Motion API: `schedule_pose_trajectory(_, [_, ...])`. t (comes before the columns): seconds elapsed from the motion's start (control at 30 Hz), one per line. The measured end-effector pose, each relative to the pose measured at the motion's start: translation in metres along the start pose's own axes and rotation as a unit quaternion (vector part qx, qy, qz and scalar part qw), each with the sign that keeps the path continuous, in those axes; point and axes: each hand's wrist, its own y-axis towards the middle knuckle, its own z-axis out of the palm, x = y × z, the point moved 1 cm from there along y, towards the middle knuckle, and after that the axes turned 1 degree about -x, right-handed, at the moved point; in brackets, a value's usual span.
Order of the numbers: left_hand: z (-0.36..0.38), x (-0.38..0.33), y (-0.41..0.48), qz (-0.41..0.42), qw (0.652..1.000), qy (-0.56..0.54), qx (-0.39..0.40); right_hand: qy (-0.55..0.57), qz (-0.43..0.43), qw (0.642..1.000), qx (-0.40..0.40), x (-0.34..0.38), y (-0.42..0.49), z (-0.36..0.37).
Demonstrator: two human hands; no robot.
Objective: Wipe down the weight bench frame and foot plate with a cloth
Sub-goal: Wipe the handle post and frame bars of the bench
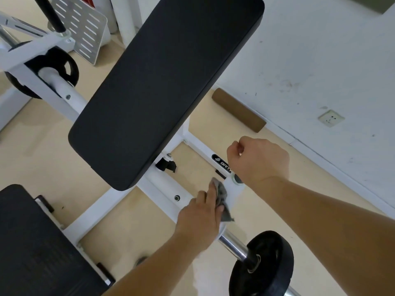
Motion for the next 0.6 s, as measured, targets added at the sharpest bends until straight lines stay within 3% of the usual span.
schedule_pose_trajectory(0.07, [-0.004, -0.01, 0.039, -0.046, 0.991, -0.118, 0.031, -0.003, 0.001, 1.0, -0.008, 0.001, -0.001, 0.0])
schedule_pose_trajectory(0.13, [-0.006, -0.012, 0.053, -0.091, 0.957, -0.268, 0.059, -0.005, 0.007, 1.0, -0.014, 0.0, -0.001, -0.002])
schedule_pose_trajectory(0.17, [-0.006, -0.009, 0.048, -0.09, 0.952, -0.288, 0.054, -0.006, 0.007, 1.0, -0.013, -0.001, -0.001, -0.003])
schedule_pose_trajectory(0.3, [0.007, 0.012, -0.029, -0.033, 0.988, -0.141, -0.042, 0.004, 0.011, 1.0, 0.004, 0.002, -0.002, -0.006])
schedule_pose_trajectory(0.4, [0.022, 0.018, -0.072, -0.009, 0.997, -0.057, -0.049, 0.012, 0.003, 1.0, 0.001, 0.002, -0.002, -0.005])
schedule_pose_trajectory(0.6, [0.014, -0.015, 0.02, 0.052, 0.998, 0.019, 0.004, 0.015, -0.004, 1.0, 0.012, 0.001, 0.001, -0.007])
